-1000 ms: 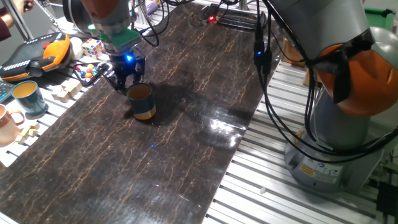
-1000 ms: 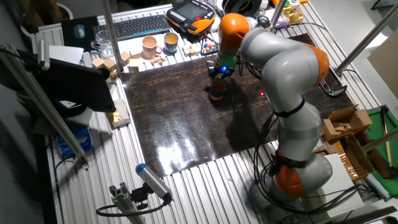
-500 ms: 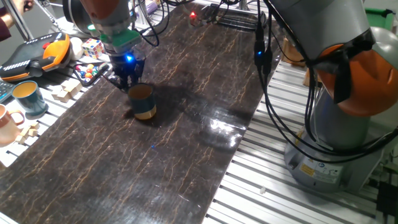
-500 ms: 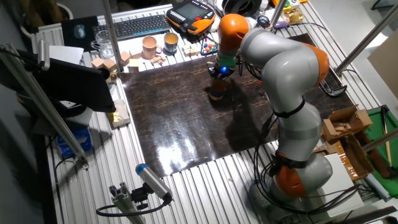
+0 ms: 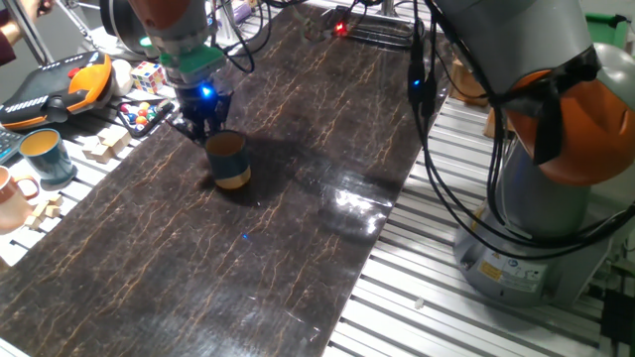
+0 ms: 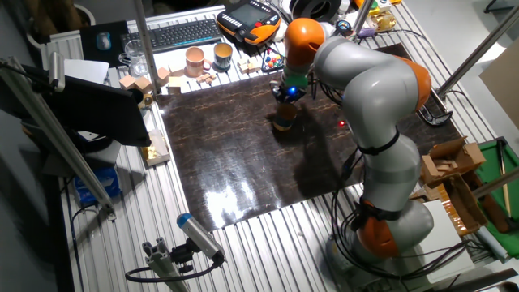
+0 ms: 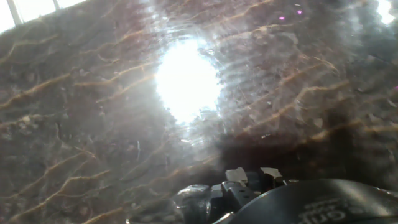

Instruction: Pick up the cup

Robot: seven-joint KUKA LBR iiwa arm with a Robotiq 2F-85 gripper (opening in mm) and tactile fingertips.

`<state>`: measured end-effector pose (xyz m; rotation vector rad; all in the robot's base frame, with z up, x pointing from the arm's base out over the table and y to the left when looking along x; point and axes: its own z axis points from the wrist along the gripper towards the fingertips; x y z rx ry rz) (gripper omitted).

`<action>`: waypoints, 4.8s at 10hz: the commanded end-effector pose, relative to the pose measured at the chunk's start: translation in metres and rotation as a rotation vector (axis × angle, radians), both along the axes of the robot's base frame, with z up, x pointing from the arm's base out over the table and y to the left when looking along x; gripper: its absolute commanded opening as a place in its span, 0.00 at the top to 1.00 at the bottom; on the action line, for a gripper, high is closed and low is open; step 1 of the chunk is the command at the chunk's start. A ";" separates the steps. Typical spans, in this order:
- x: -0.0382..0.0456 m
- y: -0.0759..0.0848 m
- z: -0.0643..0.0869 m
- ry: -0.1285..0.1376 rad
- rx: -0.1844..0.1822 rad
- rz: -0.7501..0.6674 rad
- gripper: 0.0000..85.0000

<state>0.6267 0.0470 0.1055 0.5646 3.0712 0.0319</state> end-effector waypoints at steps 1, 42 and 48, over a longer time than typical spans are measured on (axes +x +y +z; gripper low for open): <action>-0.0027 -0.001 0.007 0.002 0.004 -0.024 0.99; -0.0640 -0.042 0.145 -0.003 -0.046 -1.245 0.99; -0.0714 -0.043 0.157 0.009 -0.040 -1.250 0.99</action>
